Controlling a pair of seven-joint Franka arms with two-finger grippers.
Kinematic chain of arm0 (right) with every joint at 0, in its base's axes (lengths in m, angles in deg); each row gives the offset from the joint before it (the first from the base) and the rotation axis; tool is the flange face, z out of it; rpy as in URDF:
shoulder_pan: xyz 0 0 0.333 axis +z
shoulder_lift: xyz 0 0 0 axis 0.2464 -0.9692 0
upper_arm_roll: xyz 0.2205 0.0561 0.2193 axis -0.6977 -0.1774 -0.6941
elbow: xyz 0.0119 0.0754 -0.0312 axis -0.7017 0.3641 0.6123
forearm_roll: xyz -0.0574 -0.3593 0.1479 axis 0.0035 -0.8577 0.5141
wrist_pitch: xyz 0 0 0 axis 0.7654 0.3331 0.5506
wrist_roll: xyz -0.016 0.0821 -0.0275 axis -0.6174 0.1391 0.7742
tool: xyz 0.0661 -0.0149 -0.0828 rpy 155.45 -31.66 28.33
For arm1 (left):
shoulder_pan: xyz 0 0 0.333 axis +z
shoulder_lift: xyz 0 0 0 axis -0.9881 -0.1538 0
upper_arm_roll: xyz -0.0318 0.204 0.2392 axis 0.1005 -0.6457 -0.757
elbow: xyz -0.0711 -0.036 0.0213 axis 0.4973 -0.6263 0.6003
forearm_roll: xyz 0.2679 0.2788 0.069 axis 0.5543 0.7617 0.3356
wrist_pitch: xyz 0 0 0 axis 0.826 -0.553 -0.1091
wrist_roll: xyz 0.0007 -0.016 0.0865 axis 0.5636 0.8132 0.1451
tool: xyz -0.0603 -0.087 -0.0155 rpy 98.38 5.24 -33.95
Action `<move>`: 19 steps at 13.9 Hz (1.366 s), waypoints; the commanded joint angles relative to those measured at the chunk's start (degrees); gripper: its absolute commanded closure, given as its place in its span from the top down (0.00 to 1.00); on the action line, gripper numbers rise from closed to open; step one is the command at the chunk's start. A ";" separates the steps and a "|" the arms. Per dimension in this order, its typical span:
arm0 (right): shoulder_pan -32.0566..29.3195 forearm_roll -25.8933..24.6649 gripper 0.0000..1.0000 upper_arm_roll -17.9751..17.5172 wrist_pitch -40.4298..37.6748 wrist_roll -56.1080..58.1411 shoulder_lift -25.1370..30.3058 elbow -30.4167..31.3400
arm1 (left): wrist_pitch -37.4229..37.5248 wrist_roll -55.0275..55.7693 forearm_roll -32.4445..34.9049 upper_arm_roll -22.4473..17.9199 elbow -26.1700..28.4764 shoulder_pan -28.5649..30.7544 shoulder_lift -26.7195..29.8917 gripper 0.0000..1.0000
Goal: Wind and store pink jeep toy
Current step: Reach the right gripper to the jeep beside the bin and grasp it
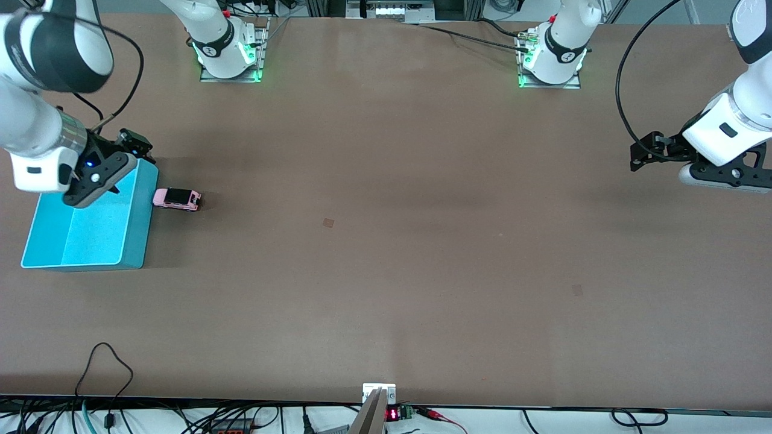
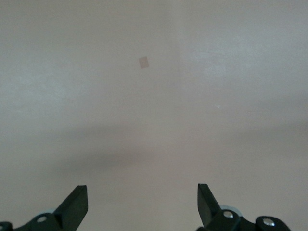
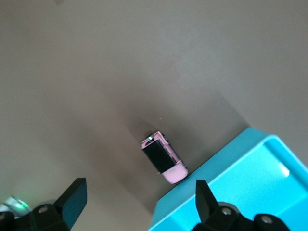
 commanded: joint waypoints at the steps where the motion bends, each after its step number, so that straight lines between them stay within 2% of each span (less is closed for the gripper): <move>1: -2.49 0.34 1.00 -0.52 8.29 12.63 1.43 8.22 | 0.69 -1.34 -0.01 -0.24 0.16 -0.24 1.14 1.00; 5: -3.99 0.25 1.00 -0.52 19.20 23.64 -0.05 16.84 | 0.87 -1.43 -0.01 -0.41 0.16 -0.24 1.14 1.00; 8: -5.92 0.25 1.00 -0.52 24.92 30.59 -5.84 17.65 | 1.13 -1.43 -0.01 -0.50 0.16 -0.15 1.14 1.00; 13: -8.03 0.25 1.00 -0.52 34.15 35.00 -10.86 21.24 | 1.13 -1.51 -0.01 -0.50 0.16 -0.15 1.14 1.00; 19: -8.03 0.25 1.00 -0.52 42.60 35.00 -11.22 27.05 | 1.22 -1.51 -0.01 -0.50 0.08 -0.15 1.14 1.00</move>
